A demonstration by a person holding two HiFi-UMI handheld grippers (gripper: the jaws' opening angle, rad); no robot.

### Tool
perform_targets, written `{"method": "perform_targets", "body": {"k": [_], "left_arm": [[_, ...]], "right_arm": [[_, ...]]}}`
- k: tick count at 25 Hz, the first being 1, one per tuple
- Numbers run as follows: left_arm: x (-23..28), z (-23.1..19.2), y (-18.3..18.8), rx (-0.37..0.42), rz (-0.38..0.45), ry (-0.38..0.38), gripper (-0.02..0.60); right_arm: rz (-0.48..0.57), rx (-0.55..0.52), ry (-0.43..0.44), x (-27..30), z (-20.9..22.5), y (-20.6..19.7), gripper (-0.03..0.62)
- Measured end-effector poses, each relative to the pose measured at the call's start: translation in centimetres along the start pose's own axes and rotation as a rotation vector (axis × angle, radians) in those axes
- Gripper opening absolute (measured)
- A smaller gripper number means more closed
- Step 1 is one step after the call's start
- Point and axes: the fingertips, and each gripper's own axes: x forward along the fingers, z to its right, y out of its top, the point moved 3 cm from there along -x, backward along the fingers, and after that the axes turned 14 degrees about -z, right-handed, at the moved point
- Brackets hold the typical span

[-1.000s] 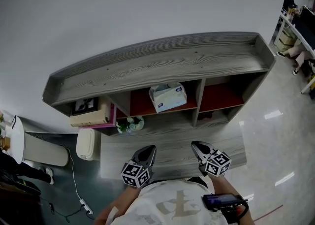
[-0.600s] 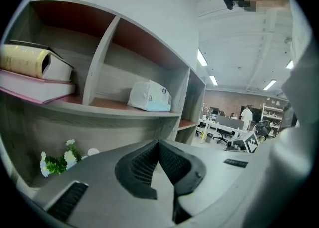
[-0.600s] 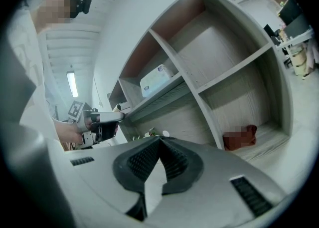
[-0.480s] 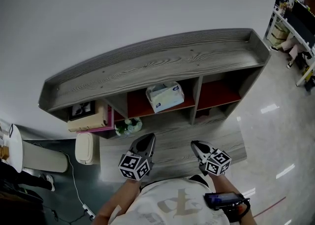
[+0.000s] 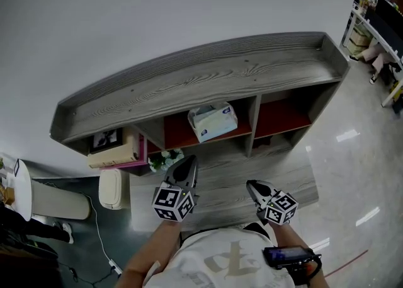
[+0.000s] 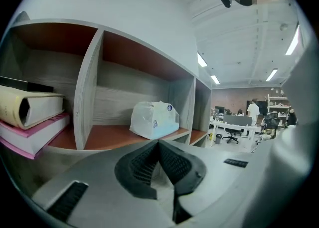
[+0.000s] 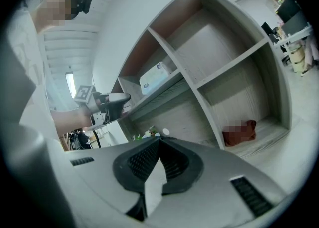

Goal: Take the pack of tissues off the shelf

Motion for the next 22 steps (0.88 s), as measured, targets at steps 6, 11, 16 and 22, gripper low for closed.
{"method": "perform_targets", "body": {"k": [6, 11, 16, 22], "left_arm": [[0.5, 0.2, 1.2, 0.010, 0.008, 0.009, 0.055], [1.0, 0.6, 2.7, 0.032, 0.021, 0.013, 0.071], [1.8, 0.6, 4.6, 0.045, 0.028, 0.029, 0.146], [2.7, 0.2, 6.5, 0.053, 0.031, 0.073, 0.146]], "right_arm": [[0.008, 0.005, -0.001, -0.3, 0.2, 0.0, 0.006], [0.011, 0.013, 0.000, -0.5, 0.4, -0.2, 0.006], [0.012, 0.019, 0.000, -0.7, 0.6, -0.4, 0.006], [0.014, 0.030, -0.003, -1.0, 1.0, -0.6, 0.005]]}}
